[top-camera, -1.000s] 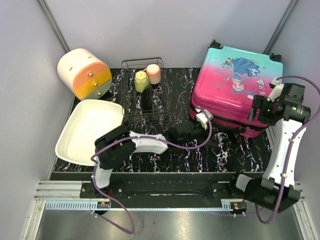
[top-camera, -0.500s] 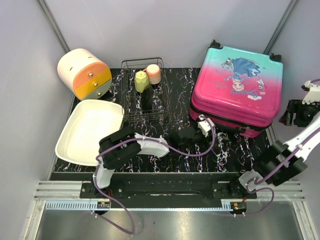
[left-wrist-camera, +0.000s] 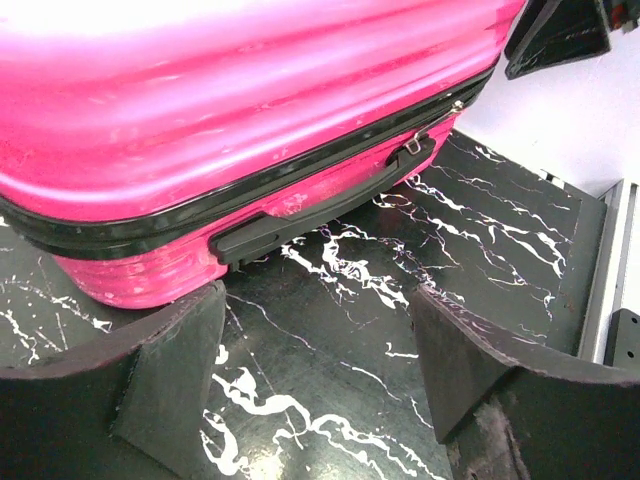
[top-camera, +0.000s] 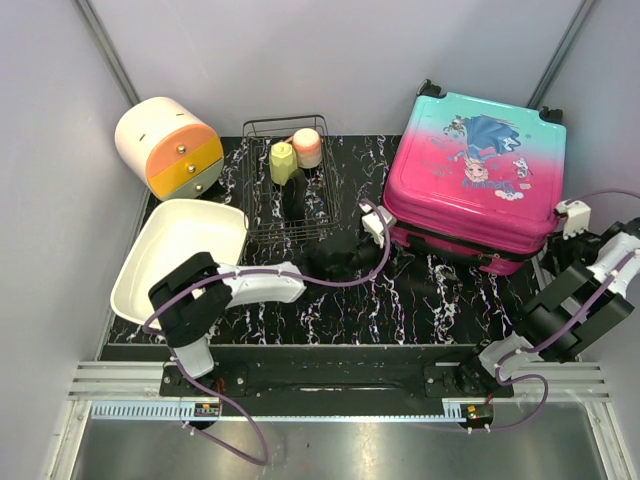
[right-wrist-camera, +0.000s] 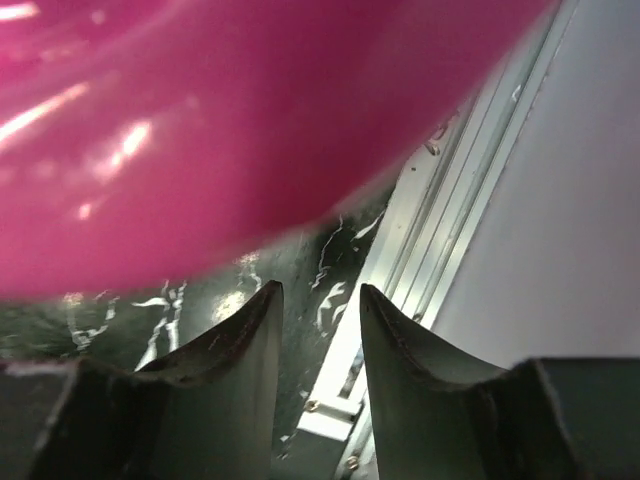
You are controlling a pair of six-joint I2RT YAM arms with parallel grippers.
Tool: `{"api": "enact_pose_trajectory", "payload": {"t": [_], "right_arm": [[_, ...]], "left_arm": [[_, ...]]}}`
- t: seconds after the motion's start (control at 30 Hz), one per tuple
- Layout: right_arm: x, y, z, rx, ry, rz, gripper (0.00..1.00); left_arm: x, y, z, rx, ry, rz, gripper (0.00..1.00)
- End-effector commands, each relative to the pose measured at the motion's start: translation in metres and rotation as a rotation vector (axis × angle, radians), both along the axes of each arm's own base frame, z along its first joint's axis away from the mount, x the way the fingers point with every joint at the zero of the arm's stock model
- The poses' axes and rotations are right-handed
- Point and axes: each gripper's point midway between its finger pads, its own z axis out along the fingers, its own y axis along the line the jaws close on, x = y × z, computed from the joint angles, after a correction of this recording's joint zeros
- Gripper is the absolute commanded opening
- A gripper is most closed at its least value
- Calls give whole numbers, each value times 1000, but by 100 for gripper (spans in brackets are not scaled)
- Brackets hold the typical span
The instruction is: Open, take out, and arrange the luggage
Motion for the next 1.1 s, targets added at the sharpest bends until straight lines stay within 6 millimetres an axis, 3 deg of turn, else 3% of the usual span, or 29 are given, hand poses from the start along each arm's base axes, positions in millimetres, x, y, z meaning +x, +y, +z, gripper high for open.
{"api": "enact_pose_trajectory", "payload": {"t": [0.0, 0.17, 0.33, 0.53, 0.7, 0.77, 0.8, 0.87, 0.9, 0.93, 1.0, 1.07], "right_arm": [[33, -21, 1, -239, -160, 199, 45], [48, 8, -10, -207, -279, 369, 46], [54, 65, -12, -141, -367, 501, 46], [46, 125, -5, -103, -429, 633, 46], [23, 182, 4, -10, -445, 737, 46], [13, 199, 13, 27, -458, 739, 46], [7, 207, 13, 45, -455, 747, 46], [-1, 214, 19, 59, -449, 727, 46], [-5, 215, 18, 60, -437, 717, 46], [-7, 215, 20, 67, -421, 692, 46], [-11, 212, 23, 44, -400, 665, 47], [-15, 212, 28, 53, -377, 622, 47]], "left_arm": [[0, 12, 17, -50, 17, -11, 79], [22, 34, 10, -67, 46, 58, 80], [27, 50, 9, -48, -30, 87, 80], [27, 52, 7, -33, -103, 75, 80], [31, 38, 3, -35, -150, 75, 73], [29, 26, 11, -63, -195, 69, 72], [28, 20, 2, -44, -216, 57, 71], [27, 11, 9, -80, -252, 70, 70], [28, 6, -4, -66, -247, 69, 68], [30, 1, 1, -85, -258, 76, 68], [25, -9, -12, -75, -251, 72, 67], [24, -17, -12, -89, -250, 85, 67]]}}
